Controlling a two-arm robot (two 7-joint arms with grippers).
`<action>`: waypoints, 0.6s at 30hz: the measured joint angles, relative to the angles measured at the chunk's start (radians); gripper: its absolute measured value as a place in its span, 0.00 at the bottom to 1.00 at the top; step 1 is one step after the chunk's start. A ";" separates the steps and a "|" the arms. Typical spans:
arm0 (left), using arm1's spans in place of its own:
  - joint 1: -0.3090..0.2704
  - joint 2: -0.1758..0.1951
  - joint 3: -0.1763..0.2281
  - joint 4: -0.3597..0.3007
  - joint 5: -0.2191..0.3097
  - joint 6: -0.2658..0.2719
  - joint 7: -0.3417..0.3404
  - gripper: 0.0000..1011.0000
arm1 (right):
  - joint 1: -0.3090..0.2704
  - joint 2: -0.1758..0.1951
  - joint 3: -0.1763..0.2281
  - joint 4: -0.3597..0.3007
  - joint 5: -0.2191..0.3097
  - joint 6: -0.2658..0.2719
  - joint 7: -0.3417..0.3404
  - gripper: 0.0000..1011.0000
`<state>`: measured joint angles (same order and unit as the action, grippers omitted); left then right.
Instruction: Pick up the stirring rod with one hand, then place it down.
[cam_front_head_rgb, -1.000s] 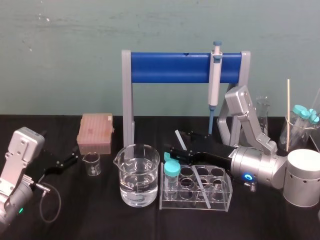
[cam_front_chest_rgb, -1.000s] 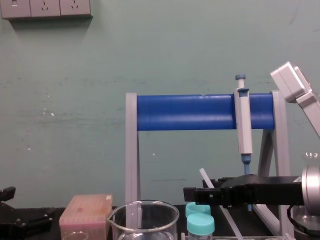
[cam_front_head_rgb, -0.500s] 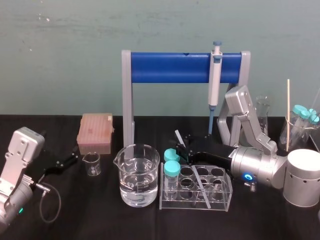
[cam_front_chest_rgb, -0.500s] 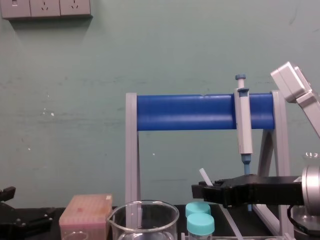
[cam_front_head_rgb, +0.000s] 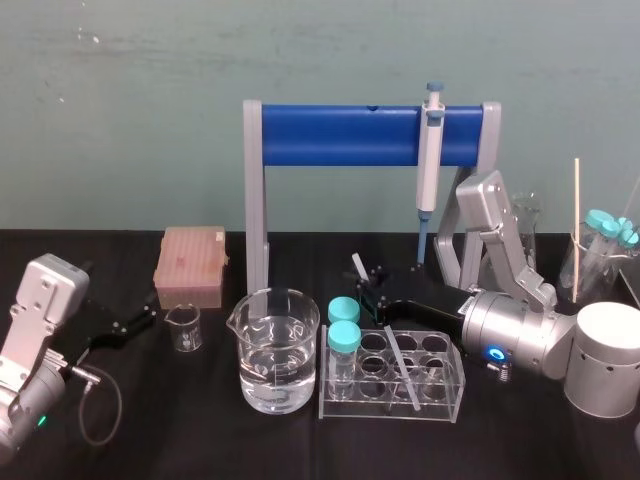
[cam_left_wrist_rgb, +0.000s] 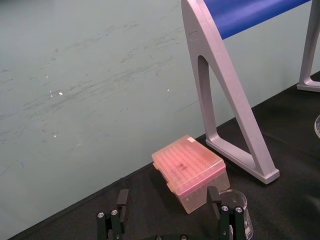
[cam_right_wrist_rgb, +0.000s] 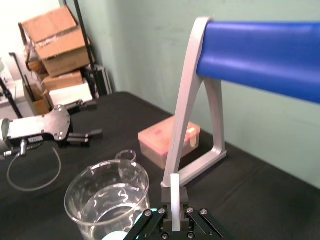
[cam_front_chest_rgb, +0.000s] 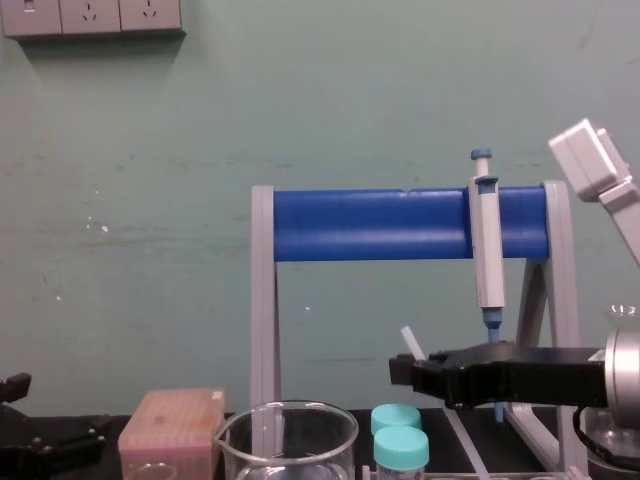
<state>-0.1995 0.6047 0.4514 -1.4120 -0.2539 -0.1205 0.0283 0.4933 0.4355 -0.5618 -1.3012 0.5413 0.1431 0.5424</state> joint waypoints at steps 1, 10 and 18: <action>0.000 0.000 0.000 0.000 0.000 0.000 0.000 0.99 | -0.003 -0.002 0.003 0.000 -0.001 -0.011 -0.001 0.07; 0.000 0.000 0.000 0.000 0.000 0.000 0.000 0.99 | -0.078 -0.020 0.068 -0.016 -0.009 -0.233 0.013 0.07; 0.000 0.000 0.000 0.000 0.000 0.000 0.000 0.99 | -0.157 -0.018 0.121 -0.060 0.009 -0.368 0.051 0.07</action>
<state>-0.1995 0.6047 0.4514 -1.4120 -0.2539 -0.1205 0.0283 0.3363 0.4179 -0.4411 -1.3612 0.5505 -0.2251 0.5939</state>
